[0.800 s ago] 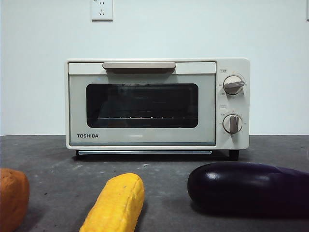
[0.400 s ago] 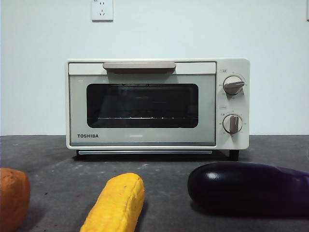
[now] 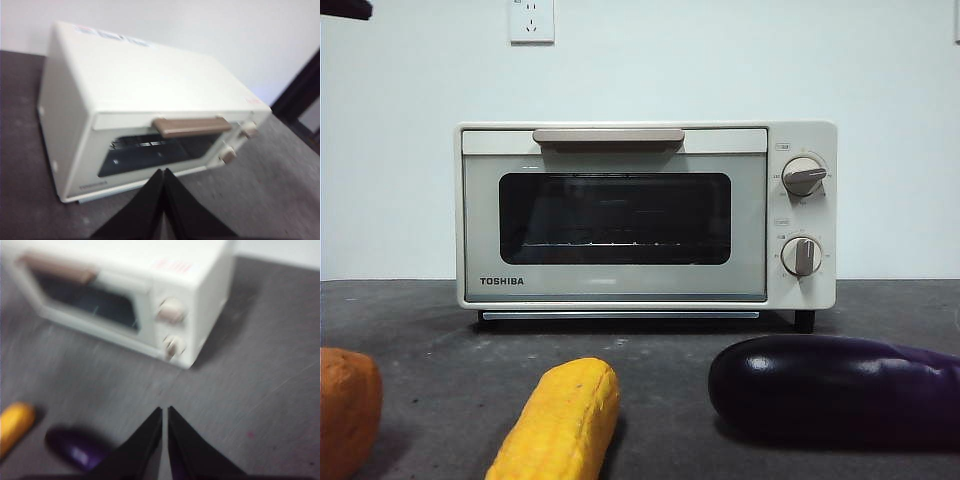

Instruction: Take the eggplant from the table,put the eggplant in the oven

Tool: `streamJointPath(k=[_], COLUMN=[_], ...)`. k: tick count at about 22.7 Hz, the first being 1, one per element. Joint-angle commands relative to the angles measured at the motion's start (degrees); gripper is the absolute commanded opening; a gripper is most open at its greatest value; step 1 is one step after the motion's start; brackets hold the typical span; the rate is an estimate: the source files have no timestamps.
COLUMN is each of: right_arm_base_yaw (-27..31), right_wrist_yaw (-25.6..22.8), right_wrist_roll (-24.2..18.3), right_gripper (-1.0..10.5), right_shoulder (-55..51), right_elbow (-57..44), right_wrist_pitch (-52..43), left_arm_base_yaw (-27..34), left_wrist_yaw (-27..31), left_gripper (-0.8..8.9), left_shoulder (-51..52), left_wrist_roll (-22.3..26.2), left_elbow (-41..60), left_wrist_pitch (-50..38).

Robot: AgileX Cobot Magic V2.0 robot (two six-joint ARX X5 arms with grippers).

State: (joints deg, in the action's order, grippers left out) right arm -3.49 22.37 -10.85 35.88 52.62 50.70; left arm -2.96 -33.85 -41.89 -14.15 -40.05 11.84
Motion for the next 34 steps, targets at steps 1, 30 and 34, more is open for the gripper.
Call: streamJointPath(k=[1,30,34], right_arm_base_yaw=[-3.1,-36.4,-36.3], right_wrist_yaw=[0.1,-16.5,-16.2], right_wrist_roll=[-7.1,-17.2,-15.4], right_gripper=[0.0,3.2,3.2], right_shoulder=[3.0,52.0,54.3], right_elbow=[1.6,1.8,1.8], right_wrist_pitch=[4.5,3.3,2.3], left_arm_base_yaw=[-0.7,-5.4,-5.4], left_wrist_yaw=[-1.1,-1.1,-1.1], left_gripper=[0.07,0.07,0.07], left_shoulder=[-1.9,-6.2,-6.2], left_wrist_roll=[3.6,8.2,8.9], left_elbow=[-3.5,-10.3,-10.3], left_wrist_pitch=[2.7,8.4,9.4])
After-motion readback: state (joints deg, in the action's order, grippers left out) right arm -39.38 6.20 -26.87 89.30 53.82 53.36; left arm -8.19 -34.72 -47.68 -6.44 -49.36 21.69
